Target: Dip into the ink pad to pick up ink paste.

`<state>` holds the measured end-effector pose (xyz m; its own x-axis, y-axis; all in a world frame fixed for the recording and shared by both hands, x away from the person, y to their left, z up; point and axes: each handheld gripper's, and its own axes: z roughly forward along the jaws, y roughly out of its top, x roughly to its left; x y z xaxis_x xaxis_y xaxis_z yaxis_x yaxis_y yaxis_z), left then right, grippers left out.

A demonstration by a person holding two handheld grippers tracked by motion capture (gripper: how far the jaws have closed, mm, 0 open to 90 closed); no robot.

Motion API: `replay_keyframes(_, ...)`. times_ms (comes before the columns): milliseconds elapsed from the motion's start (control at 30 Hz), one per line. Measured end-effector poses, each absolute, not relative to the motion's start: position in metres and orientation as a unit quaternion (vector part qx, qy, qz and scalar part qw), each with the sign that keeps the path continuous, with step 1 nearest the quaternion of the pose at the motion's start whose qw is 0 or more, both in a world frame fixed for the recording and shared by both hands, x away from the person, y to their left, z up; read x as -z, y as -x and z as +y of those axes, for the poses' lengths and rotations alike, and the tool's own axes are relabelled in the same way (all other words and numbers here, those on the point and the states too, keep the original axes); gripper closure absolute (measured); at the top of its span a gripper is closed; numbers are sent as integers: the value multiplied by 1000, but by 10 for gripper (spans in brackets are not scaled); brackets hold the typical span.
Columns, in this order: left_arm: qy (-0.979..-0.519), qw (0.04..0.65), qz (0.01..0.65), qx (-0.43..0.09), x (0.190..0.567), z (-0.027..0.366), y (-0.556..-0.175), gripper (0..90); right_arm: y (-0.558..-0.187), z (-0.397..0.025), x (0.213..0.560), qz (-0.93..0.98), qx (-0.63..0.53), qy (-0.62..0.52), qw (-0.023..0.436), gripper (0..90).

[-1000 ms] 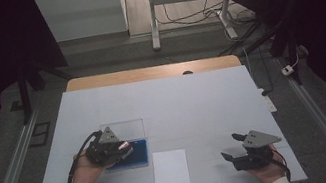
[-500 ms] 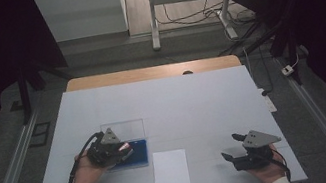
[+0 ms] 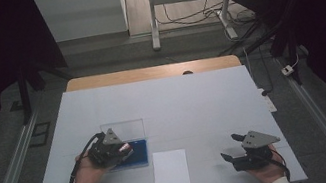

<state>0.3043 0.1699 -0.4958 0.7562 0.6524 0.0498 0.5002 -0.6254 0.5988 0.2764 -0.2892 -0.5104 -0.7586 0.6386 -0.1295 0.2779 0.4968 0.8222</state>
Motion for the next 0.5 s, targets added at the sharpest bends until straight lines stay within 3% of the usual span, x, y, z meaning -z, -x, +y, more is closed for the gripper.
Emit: replay_keyframes(500,-892,283,324,-137,499,168,-303,713,-275,-286,509,838,-421,-271,216,228)
